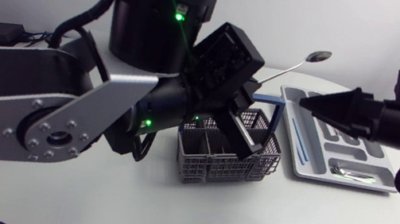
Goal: Unload the cutlery basket into the drawer organizer.
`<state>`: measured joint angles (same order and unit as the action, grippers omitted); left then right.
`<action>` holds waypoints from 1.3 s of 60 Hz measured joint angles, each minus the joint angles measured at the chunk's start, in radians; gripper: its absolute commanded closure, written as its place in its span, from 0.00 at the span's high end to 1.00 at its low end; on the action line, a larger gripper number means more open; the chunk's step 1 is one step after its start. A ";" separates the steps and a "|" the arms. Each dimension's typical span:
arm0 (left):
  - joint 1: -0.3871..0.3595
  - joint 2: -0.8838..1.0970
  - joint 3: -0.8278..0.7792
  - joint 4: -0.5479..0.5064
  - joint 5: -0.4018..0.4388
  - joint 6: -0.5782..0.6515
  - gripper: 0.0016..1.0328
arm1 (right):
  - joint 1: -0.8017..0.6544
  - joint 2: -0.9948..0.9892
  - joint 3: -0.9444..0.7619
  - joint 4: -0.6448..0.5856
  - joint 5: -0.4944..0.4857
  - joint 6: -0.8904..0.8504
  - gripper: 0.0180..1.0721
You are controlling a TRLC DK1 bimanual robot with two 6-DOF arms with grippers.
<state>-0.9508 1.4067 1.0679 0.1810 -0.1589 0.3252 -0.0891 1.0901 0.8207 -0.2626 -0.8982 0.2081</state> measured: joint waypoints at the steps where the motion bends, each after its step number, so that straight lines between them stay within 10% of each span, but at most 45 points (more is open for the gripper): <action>1: 0.002 0.000 -0.003 0.011 -0.002 -0.014 0.03 | 0.007 0.007 0.010 0.008 -0.002 0.014 0.95; 23: 0.122 -0.013 -0.072 0.245 -0.034 -0.252 0.03 | 0.143 0.237 0.170 0.354 -0.048 0.375 0.95; 38: 0.225 0.083 -0.048 0.265 0.115 -0.428 0.03 | 0.237 0.414 0.287 0.531 -0.040 0.555 0.86; 52: 0.285 0.147 -0.035 0.265 0.171 -0.516 0.03 | 0.281 0.501 0.370 0.575 -0.002 0.601 0.46; 67: 0.294 0.158 -0.010 0.274 0.181 -0.536 0.03 | 0.309 0.581 0.416 0.581 0.036 0.630 0.42; 78: 0.294 0.167 -0.008 0.274 0.181 -0.535 0.03 | 0.320 0.592 0.444 0.581 0.051 0.636 0.18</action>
<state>-0.6563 1.5738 1.0595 0.4545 0.0223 -0.2100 0.2310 1.6825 1.2648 0.3183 -0.8471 0.8440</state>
